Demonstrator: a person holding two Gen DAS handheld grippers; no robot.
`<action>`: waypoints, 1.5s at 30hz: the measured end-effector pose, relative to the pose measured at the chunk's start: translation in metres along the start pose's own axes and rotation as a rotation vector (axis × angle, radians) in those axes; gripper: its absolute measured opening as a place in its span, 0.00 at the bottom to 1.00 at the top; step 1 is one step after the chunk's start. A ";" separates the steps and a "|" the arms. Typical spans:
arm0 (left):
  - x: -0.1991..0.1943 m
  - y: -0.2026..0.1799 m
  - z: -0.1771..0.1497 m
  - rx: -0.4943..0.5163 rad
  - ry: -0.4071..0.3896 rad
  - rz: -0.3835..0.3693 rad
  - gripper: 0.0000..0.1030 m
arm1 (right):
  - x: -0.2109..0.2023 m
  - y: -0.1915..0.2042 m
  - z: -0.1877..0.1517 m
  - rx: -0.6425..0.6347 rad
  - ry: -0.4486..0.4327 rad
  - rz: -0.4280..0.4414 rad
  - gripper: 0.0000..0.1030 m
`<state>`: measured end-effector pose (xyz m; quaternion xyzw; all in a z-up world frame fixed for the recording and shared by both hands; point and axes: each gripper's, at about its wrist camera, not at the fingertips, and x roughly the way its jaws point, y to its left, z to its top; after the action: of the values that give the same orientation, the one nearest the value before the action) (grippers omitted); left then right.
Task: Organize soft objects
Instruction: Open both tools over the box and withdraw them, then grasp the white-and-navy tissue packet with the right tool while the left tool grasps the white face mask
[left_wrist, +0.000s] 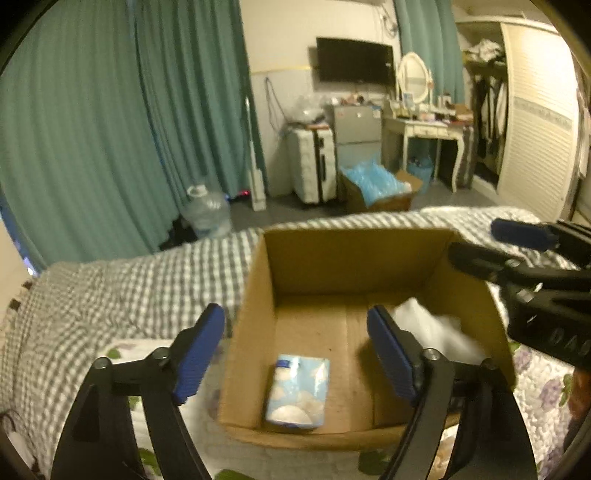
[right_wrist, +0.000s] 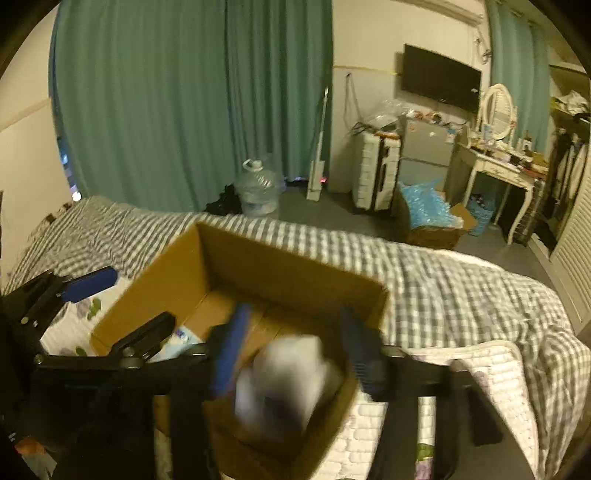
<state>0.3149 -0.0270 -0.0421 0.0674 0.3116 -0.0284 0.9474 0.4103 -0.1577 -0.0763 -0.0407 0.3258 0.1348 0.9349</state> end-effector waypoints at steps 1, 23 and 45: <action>-0.010 0.002 0.004 0.000 -0.007 0.008 0.79 | -0.007 -0.002 0.003 0.005 -0.015 -0.010 0.59; -0.237 0.017 -0.006 0.005 -0.266 0.004 1.00 | -0.281 0.041 0.006 -0.072 -0.134 -0.161 1.00; -0.125 -0.004 -0.189 -0.145 0.122 -0.036 1.00 | -0.125 0.034 -0.221 0.193 0.402 -0.023 1.00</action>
<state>0.1034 -0.0022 -0.1189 -0.0052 0.3713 -0.0189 0.9283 0.1743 -0.1891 -0.1719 0.0193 0.5165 0.0813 0.8522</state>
